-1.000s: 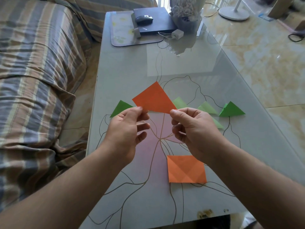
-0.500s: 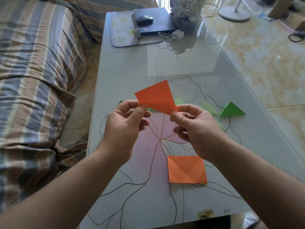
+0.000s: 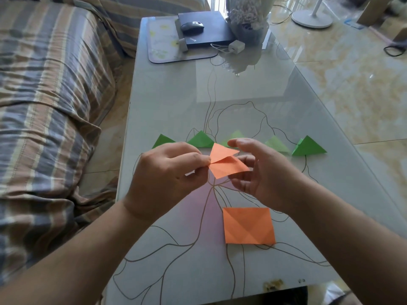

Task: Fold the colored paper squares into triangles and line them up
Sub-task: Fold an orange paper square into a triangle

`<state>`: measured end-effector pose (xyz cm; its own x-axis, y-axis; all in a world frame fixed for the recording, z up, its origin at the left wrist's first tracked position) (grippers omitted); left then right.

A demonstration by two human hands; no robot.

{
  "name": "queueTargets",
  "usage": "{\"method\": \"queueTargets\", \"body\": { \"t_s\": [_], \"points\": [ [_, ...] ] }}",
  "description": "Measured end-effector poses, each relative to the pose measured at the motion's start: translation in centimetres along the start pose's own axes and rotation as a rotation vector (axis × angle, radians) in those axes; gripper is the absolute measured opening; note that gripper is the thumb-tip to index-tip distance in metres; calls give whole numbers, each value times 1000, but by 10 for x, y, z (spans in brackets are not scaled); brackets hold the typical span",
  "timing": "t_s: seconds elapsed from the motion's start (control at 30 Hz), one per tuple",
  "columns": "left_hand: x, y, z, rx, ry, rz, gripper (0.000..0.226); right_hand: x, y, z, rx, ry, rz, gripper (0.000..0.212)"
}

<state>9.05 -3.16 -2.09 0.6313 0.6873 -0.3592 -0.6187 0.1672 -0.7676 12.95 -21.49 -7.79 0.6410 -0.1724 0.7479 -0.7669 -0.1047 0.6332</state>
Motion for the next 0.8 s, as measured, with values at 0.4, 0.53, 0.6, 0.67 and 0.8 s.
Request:
{"method": "queueTargets", "body": {
  "t_s": [0.4,0.53,0.6,0.67,0.8],
  "points": [
    [17,12,-26,232,424,719,19,6,4,-4,122,-26,196,42],
    [23,20,-33,166,618,1107,45,1,7,-9,179,273,258,43],
    [26,22,-32,155,620,1151,50,-1,8,-11,197,307,242,39],
    [31,25,-31,118,654,1226,46,-2,5,-9,157,211,193,34],
    [37,28,-30,-1,717,1352,37,-5,1,-5,99,115,100,34]
  ]
}}
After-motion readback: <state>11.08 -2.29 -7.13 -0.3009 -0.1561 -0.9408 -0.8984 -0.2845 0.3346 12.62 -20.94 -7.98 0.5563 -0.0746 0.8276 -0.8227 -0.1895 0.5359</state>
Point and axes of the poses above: each hand's wrist, its own y-axis away from the middle knuckle, its own z-axis out of the back of the hand, x = y × z, the point moved 6 cm from there along -y, towards the middle knuckle, and after that the axes turned 7 degrees about -x, right-handed, at the moved point
